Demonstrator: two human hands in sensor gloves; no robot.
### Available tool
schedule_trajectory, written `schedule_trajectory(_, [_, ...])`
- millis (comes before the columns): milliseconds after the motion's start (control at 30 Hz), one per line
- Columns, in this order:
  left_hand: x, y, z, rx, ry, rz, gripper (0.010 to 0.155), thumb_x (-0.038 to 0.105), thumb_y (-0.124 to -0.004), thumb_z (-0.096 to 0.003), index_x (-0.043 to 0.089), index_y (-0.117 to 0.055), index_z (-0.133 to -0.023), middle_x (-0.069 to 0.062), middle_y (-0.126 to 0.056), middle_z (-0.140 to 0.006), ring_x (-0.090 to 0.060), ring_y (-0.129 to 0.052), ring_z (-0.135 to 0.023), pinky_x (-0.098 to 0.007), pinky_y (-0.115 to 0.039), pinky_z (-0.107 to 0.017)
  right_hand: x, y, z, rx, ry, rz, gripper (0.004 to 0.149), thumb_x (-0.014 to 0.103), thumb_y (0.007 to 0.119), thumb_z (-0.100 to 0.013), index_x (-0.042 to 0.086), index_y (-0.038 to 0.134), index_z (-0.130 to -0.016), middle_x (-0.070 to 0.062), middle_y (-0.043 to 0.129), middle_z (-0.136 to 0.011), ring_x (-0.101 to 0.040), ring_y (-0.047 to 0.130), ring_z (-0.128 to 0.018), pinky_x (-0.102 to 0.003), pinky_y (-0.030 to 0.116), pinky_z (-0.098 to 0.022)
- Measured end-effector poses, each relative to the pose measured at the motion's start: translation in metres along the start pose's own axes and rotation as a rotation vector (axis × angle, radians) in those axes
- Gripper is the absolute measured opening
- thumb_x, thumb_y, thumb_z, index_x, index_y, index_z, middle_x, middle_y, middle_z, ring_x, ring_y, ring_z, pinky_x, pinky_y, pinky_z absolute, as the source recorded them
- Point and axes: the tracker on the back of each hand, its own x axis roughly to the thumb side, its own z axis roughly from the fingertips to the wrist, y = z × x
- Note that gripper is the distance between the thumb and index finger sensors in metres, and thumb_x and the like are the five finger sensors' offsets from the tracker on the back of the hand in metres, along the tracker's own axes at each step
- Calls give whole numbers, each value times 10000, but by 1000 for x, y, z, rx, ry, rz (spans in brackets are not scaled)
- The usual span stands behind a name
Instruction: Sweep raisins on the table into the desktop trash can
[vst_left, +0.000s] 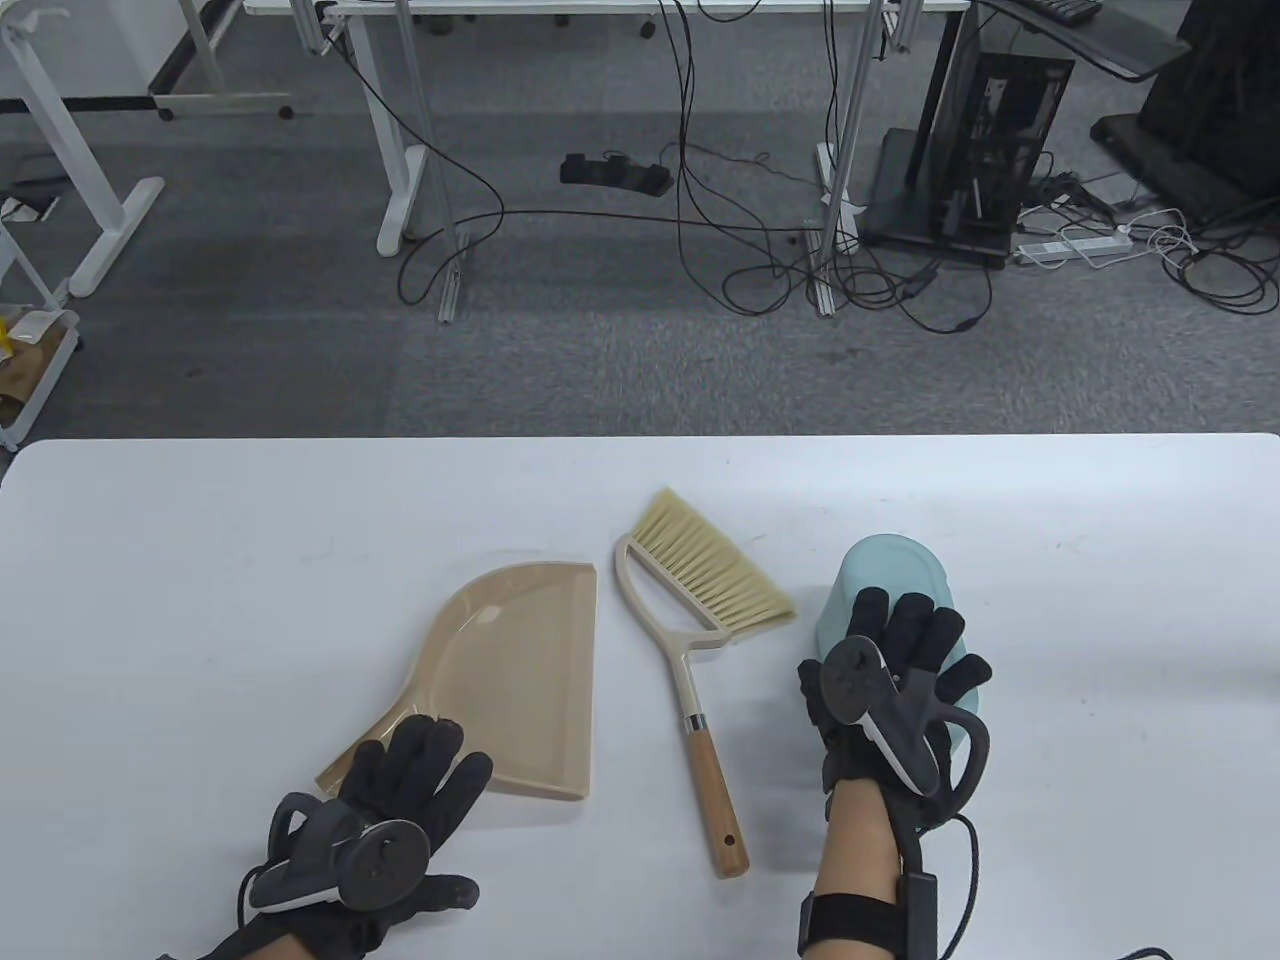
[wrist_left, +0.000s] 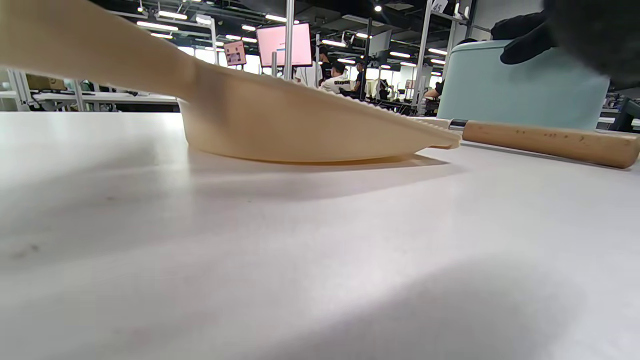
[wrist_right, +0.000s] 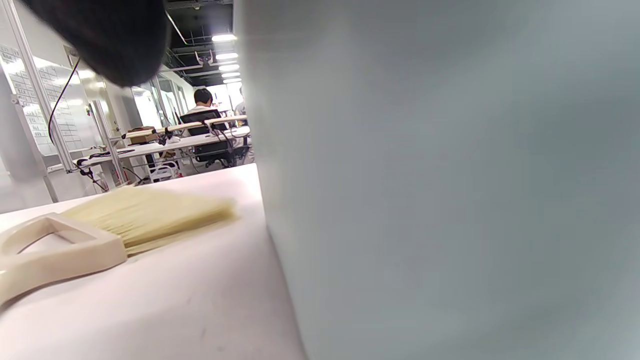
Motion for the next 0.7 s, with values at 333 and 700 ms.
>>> schedule_trajectory(333, [-10, 4, 2, 21, 50, -3, 1020, 741, -717, -401, 306, -160, -1135, -120, -19, -1202, -459, -60, -1124, -729, -269, -742, 43, -12, 50, -140, -345, -16, 913, 675, 654, -498, 274, 143, -1139, -165, 97, -1192, -467, 50, -1067, -723, 76, -650])
schedule_trajectory(700, [-20, 6, 4, 34, 96, 25, 995, 736, -687, -424, 305, -142, -1135, -123, 22, -1190, -449, -5, -1114, -726, -228, -743, 115, 22, 116, 39, -653, -177, 919, 675, 649, -498, 296, 102, -1131, -153, 65, -1192, -451, 8, -1068, -717, 32, -645])
